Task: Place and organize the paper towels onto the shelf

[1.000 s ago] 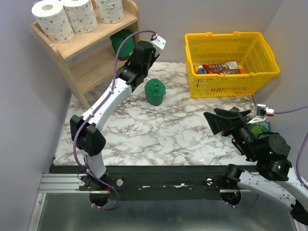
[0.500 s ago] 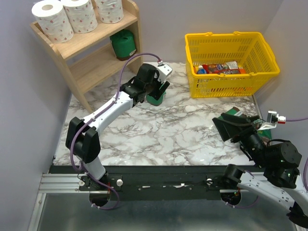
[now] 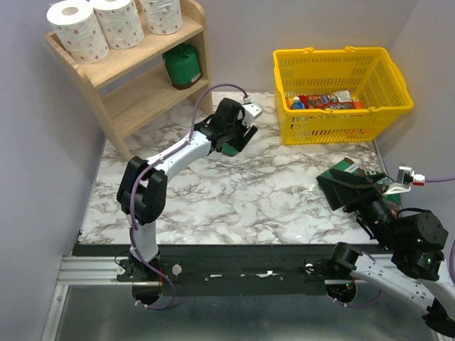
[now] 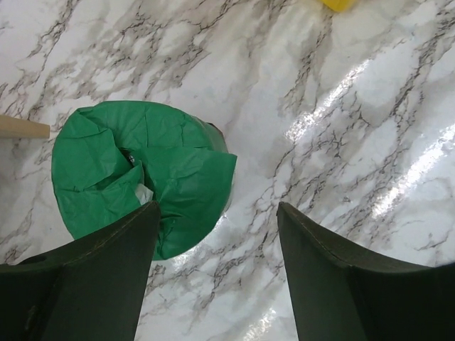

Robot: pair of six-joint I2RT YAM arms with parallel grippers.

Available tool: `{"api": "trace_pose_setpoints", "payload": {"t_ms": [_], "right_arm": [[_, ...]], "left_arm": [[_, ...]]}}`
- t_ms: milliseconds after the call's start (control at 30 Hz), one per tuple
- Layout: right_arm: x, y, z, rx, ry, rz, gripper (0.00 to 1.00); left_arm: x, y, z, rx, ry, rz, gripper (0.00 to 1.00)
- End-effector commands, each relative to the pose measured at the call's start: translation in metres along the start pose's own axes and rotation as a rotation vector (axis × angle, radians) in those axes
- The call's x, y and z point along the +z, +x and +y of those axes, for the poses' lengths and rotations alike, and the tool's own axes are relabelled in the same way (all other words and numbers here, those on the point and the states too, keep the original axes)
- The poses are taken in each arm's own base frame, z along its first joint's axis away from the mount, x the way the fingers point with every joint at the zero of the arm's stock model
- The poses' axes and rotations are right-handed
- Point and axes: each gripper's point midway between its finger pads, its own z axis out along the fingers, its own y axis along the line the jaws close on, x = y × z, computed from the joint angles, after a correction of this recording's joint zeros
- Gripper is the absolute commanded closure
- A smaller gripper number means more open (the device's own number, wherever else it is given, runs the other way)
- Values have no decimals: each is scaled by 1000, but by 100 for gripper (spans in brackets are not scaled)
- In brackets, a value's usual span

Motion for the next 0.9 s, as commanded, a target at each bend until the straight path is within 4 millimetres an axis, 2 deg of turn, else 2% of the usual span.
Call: {"api": "trace_pose_setpoints", "payload": {"t_ms": [0, 133, 333, 567, 800, 867], "right_arm": [[-3, -1, -10, -27, 37, -10, 0], [0, 0, -11, -36, 47, -5, 0], [4, 5, -14, -42, 71, 6, 0], [8, 7, -15, -58, 78, 9, 0], [10, 6, -14, -61, 72, 5, 0], [10, 6, -12, -61, 67, 8, 0]], "left_arm": [[12, -1, 9, 45, -44, 12, 22], [24, 7, 22, 76, -105, 35, 22], [34, 6, 32, 112, -152, 34, 21], [35, 4, 37, 122, -176, 38, 22], [1, -44, 36, 106, -180, -71, 20], [-7, -51, 36, 104, -176, -75, 19]]}}
